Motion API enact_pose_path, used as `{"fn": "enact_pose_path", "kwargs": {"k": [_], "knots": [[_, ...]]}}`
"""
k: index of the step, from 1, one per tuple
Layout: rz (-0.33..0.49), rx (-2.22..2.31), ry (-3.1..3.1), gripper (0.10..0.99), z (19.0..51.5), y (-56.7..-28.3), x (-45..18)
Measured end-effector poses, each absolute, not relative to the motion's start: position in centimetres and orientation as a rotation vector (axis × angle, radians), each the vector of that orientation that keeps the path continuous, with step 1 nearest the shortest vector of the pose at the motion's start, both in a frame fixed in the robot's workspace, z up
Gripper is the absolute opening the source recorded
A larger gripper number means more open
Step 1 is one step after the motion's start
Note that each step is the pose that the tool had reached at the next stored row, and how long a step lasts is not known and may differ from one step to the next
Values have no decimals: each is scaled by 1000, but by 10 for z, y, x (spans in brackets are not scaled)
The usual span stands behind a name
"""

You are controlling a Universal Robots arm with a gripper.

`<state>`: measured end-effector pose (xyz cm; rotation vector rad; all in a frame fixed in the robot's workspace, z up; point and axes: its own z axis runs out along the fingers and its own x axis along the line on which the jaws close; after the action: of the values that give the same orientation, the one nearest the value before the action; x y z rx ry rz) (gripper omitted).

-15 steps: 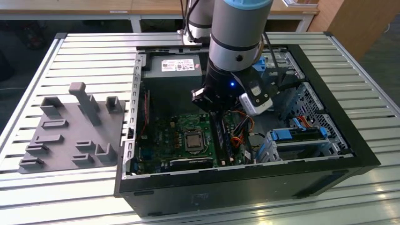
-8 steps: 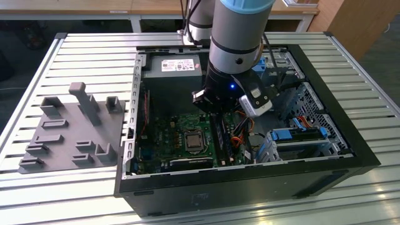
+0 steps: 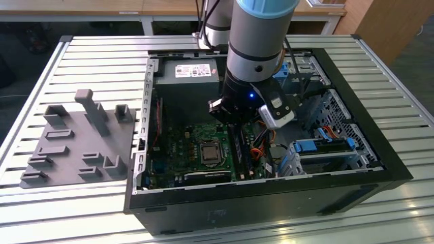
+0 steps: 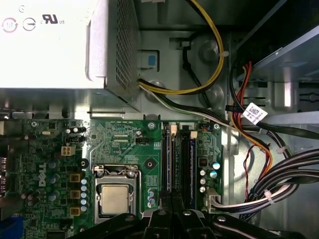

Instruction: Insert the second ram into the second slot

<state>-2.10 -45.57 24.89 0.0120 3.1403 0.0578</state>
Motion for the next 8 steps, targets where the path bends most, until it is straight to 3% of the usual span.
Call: {"fn": "enact_pose_path", "kwargs": {"k": [8], "knots": [[58,12,3140,114,247,-456,-21]]}}
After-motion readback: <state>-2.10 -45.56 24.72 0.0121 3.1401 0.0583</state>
